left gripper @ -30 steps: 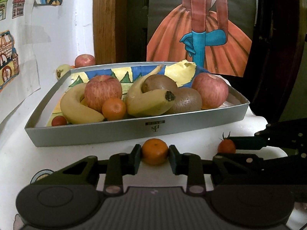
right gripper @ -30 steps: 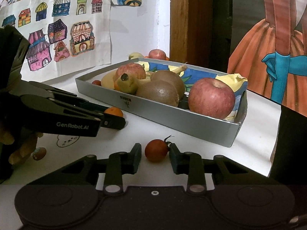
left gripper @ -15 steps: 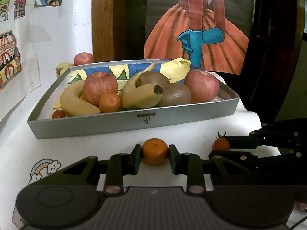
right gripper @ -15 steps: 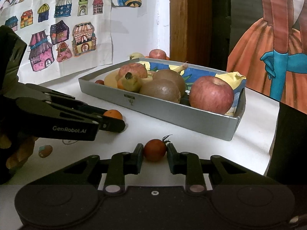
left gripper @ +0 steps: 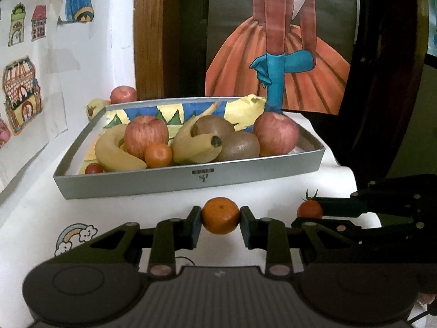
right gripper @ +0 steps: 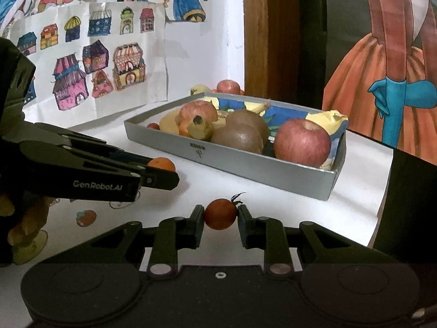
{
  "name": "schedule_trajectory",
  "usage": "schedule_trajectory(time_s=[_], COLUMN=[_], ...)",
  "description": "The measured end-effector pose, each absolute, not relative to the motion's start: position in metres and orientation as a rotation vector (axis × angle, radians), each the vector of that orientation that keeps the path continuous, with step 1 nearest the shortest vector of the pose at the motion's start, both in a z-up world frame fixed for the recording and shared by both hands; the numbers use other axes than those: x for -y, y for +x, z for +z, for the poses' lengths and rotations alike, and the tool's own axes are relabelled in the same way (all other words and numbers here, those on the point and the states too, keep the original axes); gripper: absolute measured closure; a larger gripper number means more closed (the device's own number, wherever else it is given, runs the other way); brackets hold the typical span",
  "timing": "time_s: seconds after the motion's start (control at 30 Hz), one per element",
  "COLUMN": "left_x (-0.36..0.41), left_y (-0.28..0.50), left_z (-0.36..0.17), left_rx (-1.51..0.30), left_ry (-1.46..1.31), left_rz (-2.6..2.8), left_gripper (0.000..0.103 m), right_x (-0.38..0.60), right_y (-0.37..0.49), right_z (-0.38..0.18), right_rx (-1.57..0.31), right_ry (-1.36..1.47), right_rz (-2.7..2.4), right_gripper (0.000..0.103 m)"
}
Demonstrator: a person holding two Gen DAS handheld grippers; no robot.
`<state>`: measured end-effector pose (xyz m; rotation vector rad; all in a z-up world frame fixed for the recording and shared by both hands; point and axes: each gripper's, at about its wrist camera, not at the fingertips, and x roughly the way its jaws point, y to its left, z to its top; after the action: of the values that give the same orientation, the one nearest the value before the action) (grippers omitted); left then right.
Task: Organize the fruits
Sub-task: 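Carry the tangerine and cherry tomato over the silver tray with both tools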
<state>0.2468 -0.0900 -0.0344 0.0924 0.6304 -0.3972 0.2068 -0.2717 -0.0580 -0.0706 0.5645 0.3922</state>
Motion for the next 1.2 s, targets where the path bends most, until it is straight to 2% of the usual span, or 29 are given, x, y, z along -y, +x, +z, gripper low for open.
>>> schedule_trajectory(time_s=[0.57, 1.2], left_x=[0.075, 0.034], left_y=[0.227, 0.267], left_z=[-0.018, 0.013], left_rx=[-0.602, -0.477], left_ry=[0.054, -0.015], left_rz=[-0.362, -0.22], left_gripper=[0.07, 0.07], right_x=[0.27, 0.248], right_y=[0.191, 0.231], right_z=[-0.038, 0.003], right_rx=[-0.508, -0.391], right_ry=[-0.055, -0.076], right_rz=[0.378, 0.398], right_gripper=[0.075, 0.075])
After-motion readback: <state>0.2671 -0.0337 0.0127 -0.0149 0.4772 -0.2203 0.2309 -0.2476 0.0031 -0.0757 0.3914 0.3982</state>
